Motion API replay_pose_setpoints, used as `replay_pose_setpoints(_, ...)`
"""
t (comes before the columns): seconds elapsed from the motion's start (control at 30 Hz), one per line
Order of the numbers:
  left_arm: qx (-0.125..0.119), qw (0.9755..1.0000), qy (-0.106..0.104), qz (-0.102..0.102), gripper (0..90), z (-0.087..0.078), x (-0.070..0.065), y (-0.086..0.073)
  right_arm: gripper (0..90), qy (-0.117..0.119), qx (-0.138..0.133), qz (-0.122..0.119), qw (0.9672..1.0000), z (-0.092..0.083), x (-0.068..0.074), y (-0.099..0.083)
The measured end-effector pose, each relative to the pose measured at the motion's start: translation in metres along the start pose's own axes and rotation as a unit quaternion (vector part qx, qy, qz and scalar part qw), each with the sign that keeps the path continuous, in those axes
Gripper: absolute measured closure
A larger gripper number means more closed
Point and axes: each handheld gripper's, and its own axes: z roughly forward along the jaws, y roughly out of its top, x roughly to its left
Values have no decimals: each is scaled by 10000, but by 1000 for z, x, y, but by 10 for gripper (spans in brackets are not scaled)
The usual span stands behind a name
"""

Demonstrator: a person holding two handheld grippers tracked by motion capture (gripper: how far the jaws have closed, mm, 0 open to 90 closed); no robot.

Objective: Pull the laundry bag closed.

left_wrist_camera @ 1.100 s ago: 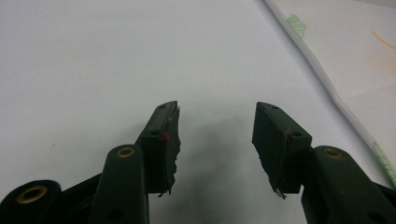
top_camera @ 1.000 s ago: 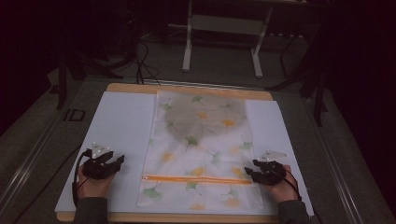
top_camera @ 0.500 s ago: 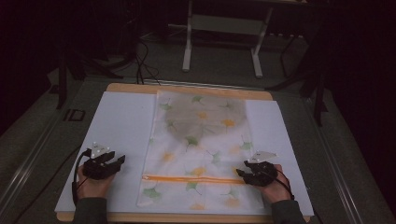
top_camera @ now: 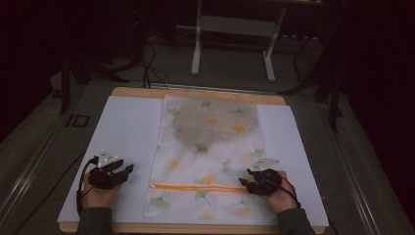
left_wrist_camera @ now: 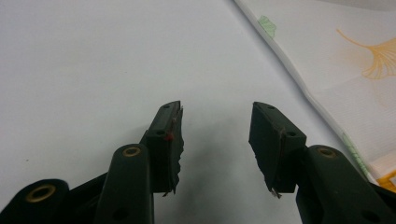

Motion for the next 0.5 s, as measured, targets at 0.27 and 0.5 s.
replay_pose_setpoints(0.27, 68, 9999, -65, -117, 552, -2, 1, 1, 507, 153, -7, -133, 9998, 3, 7, 13)
replay_pose_setpoints(0.5, 138, 9998, -92, -94, 560, -2, 1, 3, 491, 336, -25, -257, 9991, 9, 14, 27)
